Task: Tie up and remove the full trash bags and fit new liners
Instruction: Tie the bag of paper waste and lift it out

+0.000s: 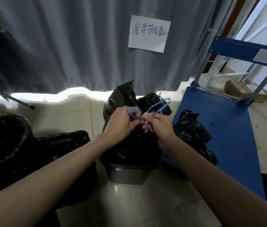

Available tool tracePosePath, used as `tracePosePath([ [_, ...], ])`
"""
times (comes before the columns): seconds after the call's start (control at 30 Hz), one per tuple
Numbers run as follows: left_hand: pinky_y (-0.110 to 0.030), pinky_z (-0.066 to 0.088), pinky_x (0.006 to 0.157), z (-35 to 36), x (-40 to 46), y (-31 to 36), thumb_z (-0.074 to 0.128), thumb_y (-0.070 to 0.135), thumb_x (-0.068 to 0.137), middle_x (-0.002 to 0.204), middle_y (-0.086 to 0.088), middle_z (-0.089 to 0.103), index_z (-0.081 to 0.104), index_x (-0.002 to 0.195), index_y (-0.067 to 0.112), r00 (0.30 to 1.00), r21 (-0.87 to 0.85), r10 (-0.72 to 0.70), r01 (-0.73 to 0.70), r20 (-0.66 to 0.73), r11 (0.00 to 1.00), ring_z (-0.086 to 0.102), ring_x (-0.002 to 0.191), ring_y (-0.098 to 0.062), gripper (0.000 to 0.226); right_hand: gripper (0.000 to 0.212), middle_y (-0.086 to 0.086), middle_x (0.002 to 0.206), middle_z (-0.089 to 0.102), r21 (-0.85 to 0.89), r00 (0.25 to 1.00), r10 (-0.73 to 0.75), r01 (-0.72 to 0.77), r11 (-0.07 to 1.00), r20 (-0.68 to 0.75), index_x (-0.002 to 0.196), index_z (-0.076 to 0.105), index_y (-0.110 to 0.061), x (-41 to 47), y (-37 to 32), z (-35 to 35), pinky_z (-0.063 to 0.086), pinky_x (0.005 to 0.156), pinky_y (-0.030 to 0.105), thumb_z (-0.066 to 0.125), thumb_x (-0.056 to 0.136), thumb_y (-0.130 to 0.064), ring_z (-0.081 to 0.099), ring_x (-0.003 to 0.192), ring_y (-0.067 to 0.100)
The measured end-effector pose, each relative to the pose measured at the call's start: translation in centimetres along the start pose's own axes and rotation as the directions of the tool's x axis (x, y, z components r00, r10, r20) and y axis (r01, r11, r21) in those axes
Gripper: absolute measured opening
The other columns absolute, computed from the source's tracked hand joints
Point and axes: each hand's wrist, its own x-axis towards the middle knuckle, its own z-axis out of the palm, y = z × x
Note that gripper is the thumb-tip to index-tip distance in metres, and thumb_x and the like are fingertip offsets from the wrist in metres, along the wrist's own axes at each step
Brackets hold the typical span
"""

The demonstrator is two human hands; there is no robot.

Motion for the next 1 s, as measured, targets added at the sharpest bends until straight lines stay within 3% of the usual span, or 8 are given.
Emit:
tracePosePath([
  [0.17, -0.033, 0.034, 0.068, -0.6, -0.8, 0.7, 0.069, 0.012, 0.079, 0.076, 0.009, 0.058, 0.058, 0.076, 0.019, 0.899, 0.377, 0.433, -0.425, 0.068, 0.823, 0.049, 0.077, -0.017, 0.013, 0.024, 0.002, 0.044, 0.053, -0.007, 0.994, 0.111, -0.111, 0.994, 0.022, 0.069, 0.059, 0.001, -0.1, -0.8, 0.2, 0.041, 0.039, 0.02, 0.059, 0.093, -0.003, 0.049, 0.039, 0.011],
  [0.4, -0.029, 0.034, 0.07, -1.4, -1.1, 0.9, 0.049, 0.022, 0.087, 0.081, 0.006, 0.063, 0.063, 0.088, 0.02, 0.829, 0.366, 0.526, -0.557, 0.189, 0.746, 0.05, 0.079, -0.017, 0.014, 0.016, 0.005, 0.046, 0.05, -0.019, 0.985, 0.163, -0.163, 0.986, 0.052, 0.075, 0.064, 0.002, 0.2, -0.8, 0.3, 0.037, 0.038, 0.019, 0.06, 0.09, 0.002, 0.044, 0.037, 0.01],
  [0.5, -0.03, 0.04, 0.07, -1.5, -0.8, 0.7, 0.062, 0.018, 0.083, 0.074, 0.006, 0.061, 0.062, 0.078, 0.018, 0.902, 0.226, 0.396, -0.427, 0.171, 0.875, 0.054, 0.076, -0.014, 0.005, 0.01, 0.006, 0.051, 0.054, -0.028, 0.985, 0.155, -0.153, 0.988, 0.078, 0.079, 0.066, 0.002, 0.2, -0.5, 0.1, 0.038, 0.038, 0.021, 0.065, 0.088, 0.0, 0.046, 0.043, 0.012],
  [0.6, -0.031, 0.05, 0.066, -1.6, -0.2, 0.2, 0.078, 0.014, 0.078, 0.07, 0.003, 0.067, 0.067, 0.073, 0.009, 0.986, -0.096, 0.047, -0.032, 0.157, 0.995, 0.064, 0.071, -0.016, 0.013, 0.015, 0.013, 0.066, 0.058, 0.03, 0.986, 0.149, -0.151, 0.988, 0.075, 0.103, 0.064, 0.004, 0.0, -0.9, 0.1, 0.041, 0.039, 0.02, 0.064, 0.088, 0.002, 0.052, 0.043, 0.01],
  [0.67, -0.029, 0.053, 0.067, -1.9, 0.1, 0.2, 0.08, 0.009, 0.075, 0.07, 0.005, 0.07, 0.067, 0.073, 0.003, 0.974, -0.218, -0.132, 0.171, 0.184, 0.961, 0.067, 0.071, -0.014, 0.014, 0.033, 0.016, 0.077, 0.06, 0.097, 0.987, 0.146, -0.152, 0.984, 0.068, 0.119, 0.051, -0.001, -0.1, -1.3, 0.0, 0.046, 0.043, 0.023, 0.064, 0.088, 0.002, 0.059, 0.046, 0.015],
  [0.77, -0.017, 0.047, 0.064, -2.3, 0.2, 0.4, 0.076, -0.003, 0.076, 0.068, 0.006, 0.069, 0.062, 0.079, -0.012, 0.929, -0.368, -0.287, 0.358, 0.233, 0.858, 0.063, 0.066, -0.007, 0.017, 0.015, 0.013, 0.076, 0.056, 0.084, 0.994, 0.062, -0.07, 0.994, 0.09, 0.105, 0.054, -0.002, -0.5, -2.0, -0.2, 0.051, 0.049, 0.023, 0.061, 0.092, -0.002, 0.064, 0.053, 0.02],
  [0.87, -0.021, 0.047, 0.066, -3.0, 0.4, 0.9, 0.074, -0.004, 0.077, 0.075, -0.005, 0.068, 0.062, 0.085, -0.016, 0.898, -0.427, -0.375, 0.44, 0.231, 0.79, 0.06, 0.071, -0.016, 0.019, 0.009, 0.008, 0.069, 0.06, -0.088, 0.984, -0.055, 0.071, 0.994, 0.167, 0.09, 0.064, 0.002, -0.9, -2.2, -0.2, 0.049, 0.056, 0.017, 0.065, 0.09, -0.007, 0.06, 0.06, 0.012],
  [1.0, -0.007, 0.039, 0.047, -3.4, 0.4, 1.8, 0.065, -0.01, 0.083, 0.07, -0.009, 0.059, 0.062, 0.098, -0.016, 0.865, -0.47, -0.446, 0.501, 0.231, 0.727, 0.055, 0.047, 0.002, 0.016, 0.007, 0.007, 0.073, 0.072, -0.306, 0.968, -0.178, 0.225, 0.925, 0.176, 0.076, 0.076, -0.016, -0.9, -1.6, -0.3, 0.05, 0.072, 0.025, 0.078, 0.08, -0.022, 0.062, 0.07, 0.008],
])
